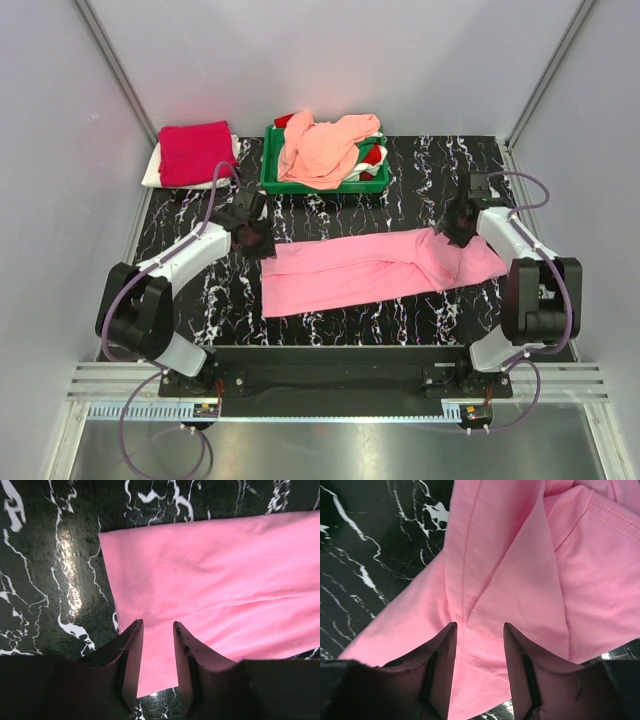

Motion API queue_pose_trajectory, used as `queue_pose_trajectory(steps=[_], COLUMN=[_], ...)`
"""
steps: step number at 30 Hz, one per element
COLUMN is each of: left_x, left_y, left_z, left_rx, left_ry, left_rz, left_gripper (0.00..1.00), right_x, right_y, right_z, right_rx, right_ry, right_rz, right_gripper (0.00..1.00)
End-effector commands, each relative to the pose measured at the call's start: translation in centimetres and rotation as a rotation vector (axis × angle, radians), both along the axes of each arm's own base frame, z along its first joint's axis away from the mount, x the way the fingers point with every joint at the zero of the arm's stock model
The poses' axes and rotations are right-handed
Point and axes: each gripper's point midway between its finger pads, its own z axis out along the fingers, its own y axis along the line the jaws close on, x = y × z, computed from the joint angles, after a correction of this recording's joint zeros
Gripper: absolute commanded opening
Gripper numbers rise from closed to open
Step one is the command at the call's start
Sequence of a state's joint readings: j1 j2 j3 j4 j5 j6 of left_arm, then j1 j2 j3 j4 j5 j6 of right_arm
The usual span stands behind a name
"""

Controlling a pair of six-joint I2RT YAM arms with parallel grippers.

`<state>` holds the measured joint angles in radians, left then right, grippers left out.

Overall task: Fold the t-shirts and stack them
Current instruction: Fold the tshirt

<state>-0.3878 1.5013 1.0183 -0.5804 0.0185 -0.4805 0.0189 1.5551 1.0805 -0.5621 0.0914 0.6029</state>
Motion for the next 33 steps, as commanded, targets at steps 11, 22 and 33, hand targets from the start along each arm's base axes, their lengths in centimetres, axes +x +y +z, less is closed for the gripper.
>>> queue_pose_trajectory(steps=[11,22,33], left_x=[-0.7,-1.6,-1.5], left_y=[-0.6,0.1,-0.2], left_z=[0.1,-0.6,-0.3], left_rx=[-0.051,-0.03,-0.047], left_ry=[-0.023,-0.012,-0.015], left_rz=[-0.034,-0.025,-0.014], left_gripper=[0.34,0.33,0.3], right_x=[1.0,0.4,-1.7], right_y=[2.3,2.0,-1.1], right_z=[-3.4,-5.2,-3.1], right_rx=[0.02,0.002,-0.124], right_ry=[0.045,0.091,0.087], right_rz=[0.121,0.128,0.036], right_gripper=[0.51,0.26,0.0])
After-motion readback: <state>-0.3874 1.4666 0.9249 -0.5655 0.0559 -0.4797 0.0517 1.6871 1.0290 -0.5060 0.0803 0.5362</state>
